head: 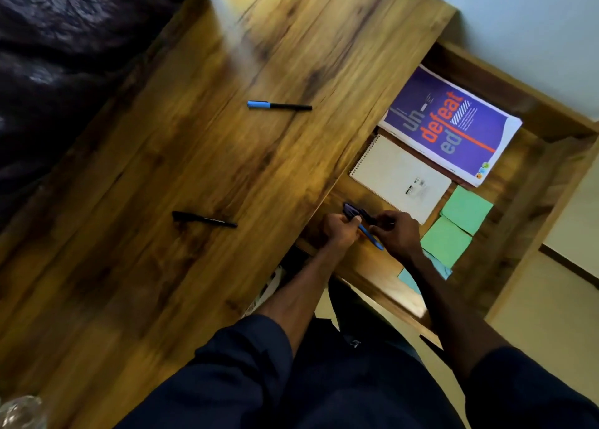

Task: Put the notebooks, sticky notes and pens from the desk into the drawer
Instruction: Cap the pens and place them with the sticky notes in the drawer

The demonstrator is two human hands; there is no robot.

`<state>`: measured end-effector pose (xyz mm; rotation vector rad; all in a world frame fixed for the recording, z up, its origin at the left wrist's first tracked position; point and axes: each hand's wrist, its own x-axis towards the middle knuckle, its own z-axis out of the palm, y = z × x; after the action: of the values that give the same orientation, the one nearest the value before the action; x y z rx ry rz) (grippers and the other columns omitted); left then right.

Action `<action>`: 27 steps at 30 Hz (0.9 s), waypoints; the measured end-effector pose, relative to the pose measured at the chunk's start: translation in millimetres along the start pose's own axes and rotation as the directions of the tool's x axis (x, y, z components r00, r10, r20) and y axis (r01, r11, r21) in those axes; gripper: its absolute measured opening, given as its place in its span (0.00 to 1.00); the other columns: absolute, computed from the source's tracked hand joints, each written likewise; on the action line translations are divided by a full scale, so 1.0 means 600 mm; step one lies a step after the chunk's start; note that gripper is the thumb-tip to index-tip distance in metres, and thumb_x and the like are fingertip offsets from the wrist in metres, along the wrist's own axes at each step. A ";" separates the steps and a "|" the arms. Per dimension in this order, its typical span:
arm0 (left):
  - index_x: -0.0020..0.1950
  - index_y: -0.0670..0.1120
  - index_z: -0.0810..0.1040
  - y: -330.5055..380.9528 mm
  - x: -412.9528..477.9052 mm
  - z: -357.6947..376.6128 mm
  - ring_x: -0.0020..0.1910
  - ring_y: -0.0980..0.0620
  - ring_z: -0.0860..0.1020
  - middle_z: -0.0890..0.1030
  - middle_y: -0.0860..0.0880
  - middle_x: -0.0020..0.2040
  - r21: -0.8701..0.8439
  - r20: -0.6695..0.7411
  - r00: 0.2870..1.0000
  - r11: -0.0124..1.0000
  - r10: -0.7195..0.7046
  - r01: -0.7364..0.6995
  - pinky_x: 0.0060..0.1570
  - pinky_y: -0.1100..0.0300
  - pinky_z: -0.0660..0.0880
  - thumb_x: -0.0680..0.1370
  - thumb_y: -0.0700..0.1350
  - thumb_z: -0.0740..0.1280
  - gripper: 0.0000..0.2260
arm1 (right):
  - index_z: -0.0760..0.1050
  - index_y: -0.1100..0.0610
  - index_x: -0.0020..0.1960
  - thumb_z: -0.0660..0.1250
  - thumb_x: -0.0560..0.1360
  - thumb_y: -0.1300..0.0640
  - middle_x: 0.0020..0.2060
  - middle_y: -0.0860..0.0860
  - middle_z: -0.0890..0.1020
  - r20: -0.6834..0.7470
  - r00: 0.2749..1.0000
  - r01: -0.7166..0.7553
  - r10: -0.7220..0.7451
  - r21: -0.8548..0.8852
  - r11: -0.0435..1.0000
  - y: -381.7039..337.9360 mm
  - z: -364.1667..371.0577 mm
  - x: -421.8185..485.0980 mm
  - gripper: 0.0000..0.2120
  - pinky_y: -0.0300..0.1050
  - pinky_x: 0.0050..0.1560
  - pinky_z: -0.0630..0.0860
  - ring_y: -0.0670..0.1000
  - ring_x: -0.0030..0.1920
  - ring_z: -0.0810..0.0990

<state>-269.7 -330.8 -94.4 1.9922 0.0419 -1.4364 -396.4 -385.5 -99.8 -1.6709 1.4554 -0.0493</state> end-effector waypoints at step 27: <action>0.62 0.36 0.78 -0.017 0.053 -0.003 0.31 0.57 0.79 0.85 0.40 0.53 0.079 -0.054 0.998 0.997 -0.014 0.019 0.23 0.74 0.72 0.81 0.40 0.67 0.12 | 0.82 0.56 0.56 0.76 0.72 0.58 0.46 0.50 0.86 0.037 0.989 0.147 -0.144 -0.096 0.984 0.033 0.035 0.019 0.13 0.39 0.39 0.77 0.47 0.43 0.83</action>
<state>-259.8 -332.9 -126.4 2.0999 0.0248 -1.4148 -396.5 -380.9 -130.9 -1.8493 1.3304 -0.0337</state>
